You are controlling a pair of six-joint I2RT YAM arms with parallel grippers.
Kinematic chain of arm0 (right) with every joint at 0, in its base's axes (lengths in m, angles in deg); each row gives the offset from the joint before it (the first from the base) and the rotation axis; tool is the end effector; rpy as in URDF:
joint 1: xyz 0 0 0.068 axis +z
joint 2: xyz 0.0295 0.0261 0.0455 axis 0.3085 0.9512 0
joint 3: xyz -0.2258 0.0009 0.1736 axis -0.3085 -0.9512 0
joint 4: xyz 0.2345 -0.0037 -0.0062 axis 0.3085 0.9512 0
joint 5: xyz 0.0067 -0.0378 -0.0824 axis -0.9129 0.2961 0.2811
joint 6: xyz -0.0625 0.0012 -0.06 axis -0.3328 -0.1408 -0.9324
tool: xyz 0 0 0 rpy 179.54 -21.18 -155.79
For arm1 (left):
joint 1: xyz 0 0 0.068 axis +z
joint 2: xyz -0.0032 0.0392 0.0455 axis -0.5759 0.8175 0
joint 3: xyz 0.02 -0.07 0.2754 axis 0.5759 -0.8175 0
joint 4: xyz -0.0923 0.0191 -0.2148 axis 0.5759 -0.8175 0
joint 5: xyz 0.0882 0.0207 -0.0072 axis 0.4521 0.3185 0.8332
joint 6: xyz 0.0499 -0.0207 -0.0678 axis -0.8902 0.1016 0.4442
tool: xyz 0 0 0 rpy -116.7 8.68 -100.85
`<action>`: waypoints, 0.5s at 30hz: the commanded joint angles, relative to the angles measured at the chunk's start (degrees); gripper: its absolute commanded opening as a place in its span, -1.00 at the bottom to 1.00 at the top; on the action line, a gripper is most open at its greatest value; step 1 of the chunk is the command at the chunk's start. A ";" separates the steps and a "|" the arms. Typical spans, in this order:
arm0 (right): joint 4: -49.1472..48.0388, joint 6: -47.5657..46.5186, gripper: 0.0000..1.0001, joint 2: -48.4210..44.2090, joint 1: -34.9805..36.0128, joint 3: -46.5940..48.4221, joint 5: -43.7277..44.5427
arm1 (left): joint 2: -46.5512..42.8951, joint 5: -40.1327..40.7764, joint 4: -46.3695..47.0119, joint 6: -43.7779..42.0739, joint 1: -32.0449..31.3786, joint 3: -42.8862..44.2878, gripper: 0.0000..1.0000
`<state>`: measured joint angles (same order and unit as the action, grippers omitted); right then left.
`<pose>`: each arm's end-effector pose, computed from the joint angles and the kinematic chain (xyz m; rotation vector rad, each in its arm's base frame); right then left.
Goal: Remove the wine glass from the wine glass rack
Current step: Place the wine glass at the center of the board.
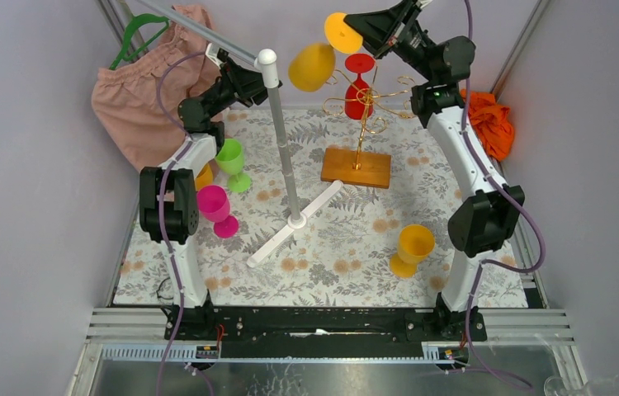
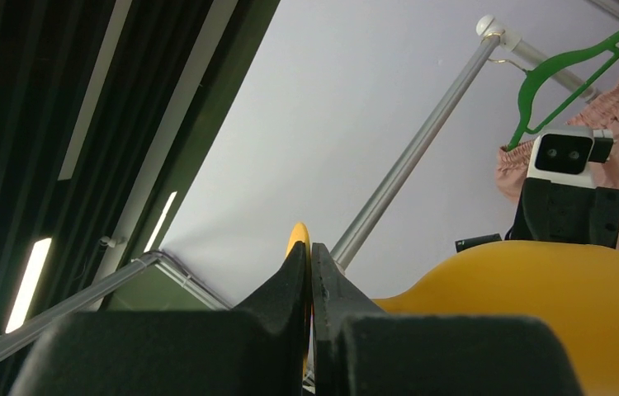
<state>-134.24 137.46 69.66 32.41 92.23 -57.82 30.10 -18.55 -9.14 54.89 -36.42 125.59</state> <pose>0.3736 0.1513 0.5553 -0.1469 1.1951 2.0221 0.4272 -0.0722 0.4140 0.0234 1.3661 -2.0622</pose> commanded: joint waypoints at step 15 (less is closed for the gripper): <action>-10.49 5.72 -1.00 8.12 3.96 4.58 3.34 | 0.77 0.68 9.23 4.09 0.95 -0.49 -0.17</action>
<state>-136.19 139.60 76.70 35.47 93.76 -56.14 30.76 -18.48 -5.03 57.95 -35.85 125.59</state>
